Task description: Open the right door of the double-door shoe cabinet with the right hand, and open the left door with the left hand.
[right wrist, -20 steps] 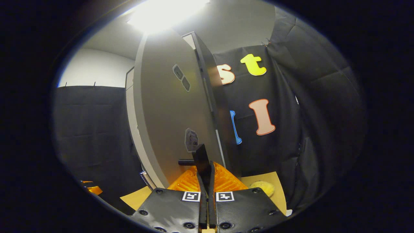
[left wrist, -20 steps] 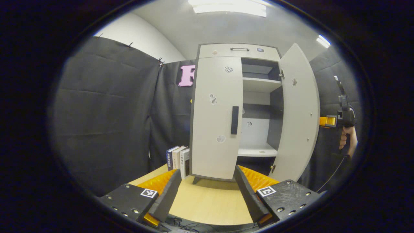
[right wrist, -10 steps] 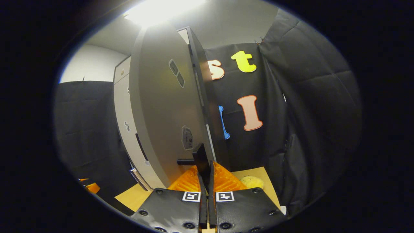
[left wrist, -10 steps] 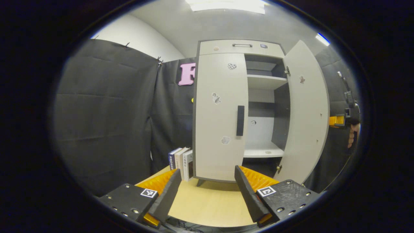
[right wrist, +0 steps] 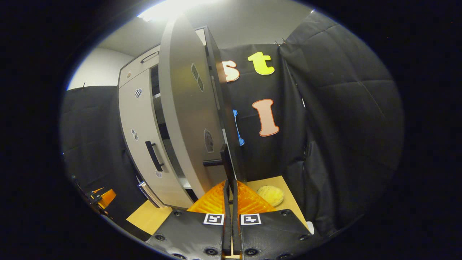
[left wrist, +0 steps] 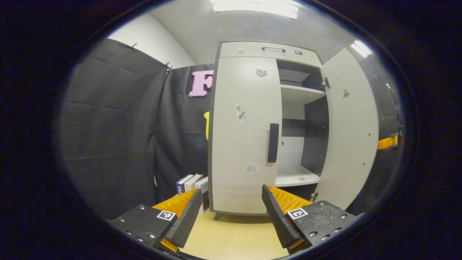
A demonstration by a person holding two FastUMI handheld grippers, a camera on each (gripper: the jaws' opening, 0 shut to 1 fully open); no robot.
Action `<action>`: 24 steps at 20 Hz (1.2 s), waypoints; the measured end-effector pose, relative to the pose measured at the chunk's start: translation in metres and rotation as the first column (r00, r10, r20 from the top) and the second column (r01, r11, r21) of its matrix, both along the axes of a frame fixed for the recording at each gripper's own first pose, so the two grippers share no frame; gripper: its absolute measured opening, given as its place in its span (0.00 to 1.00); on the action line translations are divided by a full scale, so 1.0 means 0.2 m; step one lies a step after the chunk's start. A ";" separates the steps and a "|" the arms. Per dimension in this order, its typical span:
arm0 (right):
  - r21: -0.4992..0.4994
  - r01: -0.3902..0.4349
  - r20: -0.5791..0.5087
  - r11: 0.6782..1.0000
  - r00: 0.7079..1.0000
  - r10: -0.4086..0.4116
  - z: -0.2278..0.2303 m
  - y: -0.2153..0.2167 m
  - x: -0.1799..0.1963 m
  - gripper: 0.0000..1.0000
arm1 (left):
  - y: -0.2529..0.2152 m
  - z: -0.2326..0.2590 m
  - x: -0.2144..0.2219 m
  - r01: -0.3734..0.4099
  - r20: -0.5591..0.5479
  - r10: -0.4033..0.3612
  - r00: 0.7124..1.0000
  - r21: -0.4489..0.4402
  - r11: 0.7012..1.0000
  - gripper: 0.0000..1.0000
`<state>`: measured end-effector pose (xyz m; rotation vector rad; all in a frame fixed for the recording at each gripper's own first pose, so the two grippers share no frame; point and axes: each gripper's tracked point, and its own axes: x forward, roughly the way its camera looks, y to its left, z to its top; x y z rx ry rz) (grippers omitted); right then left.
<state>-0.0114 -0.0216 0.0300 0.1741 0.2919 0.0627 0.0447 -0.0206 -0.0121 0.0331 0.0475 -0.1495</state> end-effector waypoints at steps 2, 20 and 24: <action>-0.019 0.033 -0.003 0.999 0.999 -0.033 0.01 -0.01 -0.09 0.02 | -0.02 0.03 0.11 0.062 0.007 -0.061 0.998 -0.024 0.998 0.97; -0.064 0.547 0.110 0.835 0.835 -0.539 0.19 -0.48 -0.49 0.02 | -0.58 0.28 0.77 0.384 0.090 -0.379 0.921 -0.042 0.922 0.96; -0.082 0.550 0.066 0.831 0.835 -0.546 0.08 -0.70 -0.38 0.14 | -0.65 0.32 0.86 0.299 0.100 -0.296 0.950 -0.020 0.954 0.96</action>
